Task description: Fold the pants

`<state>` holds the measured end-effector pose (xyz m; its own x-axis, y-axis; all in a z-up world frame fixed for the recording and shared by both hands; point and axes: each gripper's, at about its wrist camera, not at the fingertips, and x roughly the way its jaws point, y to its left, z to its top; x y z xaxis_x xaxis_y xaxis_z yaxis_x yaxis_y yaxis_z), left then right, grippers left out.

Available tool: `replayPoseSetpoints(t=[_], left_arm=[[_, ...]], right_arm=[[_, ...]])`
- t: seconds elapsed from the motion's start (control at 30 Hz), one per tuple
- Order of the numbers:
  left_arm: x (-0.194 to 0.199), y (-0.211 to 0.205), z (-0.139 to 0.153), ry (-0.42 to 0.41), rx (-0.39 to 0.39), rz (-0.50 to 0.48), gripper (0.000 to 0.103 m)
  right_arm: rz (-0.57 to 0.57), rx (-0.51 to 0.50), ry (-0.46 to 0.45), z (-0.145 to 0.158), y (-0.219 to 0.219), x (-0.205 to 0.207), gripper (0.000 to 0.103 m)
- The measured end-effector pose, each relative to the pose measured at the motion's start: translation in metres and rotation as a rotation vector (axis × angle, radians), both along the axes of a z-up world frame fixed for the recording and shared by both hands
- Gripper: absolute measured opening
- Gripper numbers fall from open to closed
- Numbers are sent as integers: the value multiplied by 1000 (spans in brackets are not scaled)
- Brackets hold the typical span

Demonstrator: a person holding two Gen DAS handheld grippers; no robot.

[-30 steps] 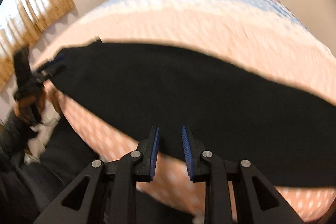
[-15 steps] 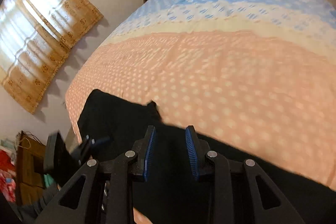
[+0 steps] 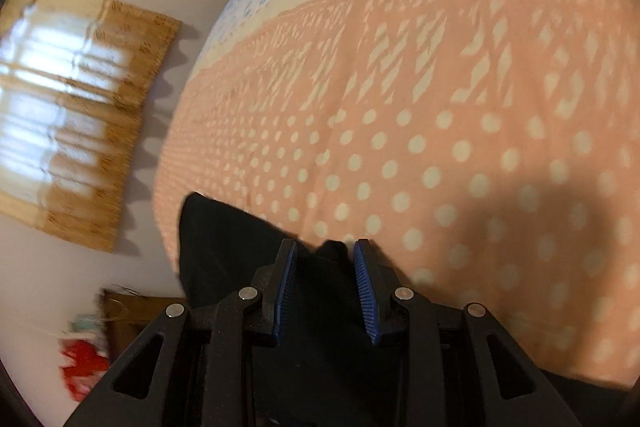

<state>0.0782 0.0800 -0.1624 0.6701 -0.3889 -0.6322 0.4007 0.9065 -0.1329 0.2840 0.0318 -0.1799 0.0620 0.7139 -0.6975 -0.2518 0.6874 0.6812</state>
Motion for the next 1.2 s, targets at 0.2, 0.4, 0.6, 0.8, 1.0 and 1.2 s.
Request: replayPoseSetpoints(t=[0.2,0.4,0.6,0.8,1.0,1.2], left_arm=[[-6,1,0,-9,1,0,103],[-10,0,0,-16,-3,16,103],[-30,8,9,-20,-41,36,103],[-37,22,13,-40,-77,89,103],[-41,7,2,-31,-14,81,103],[-28,1,6,-15,62,65,103]], right_arm=[[-16,47,-212,47,-2,-22,3],[-47,-102,-252,21,6,-16,3],[-25,-130,-313,21,-12,-31,9],[18,-97,-372,51,-58,-86,41],[89,-211,-410,35,-87,-164,41],[75,-221,-407,5,-109,-200,41]])
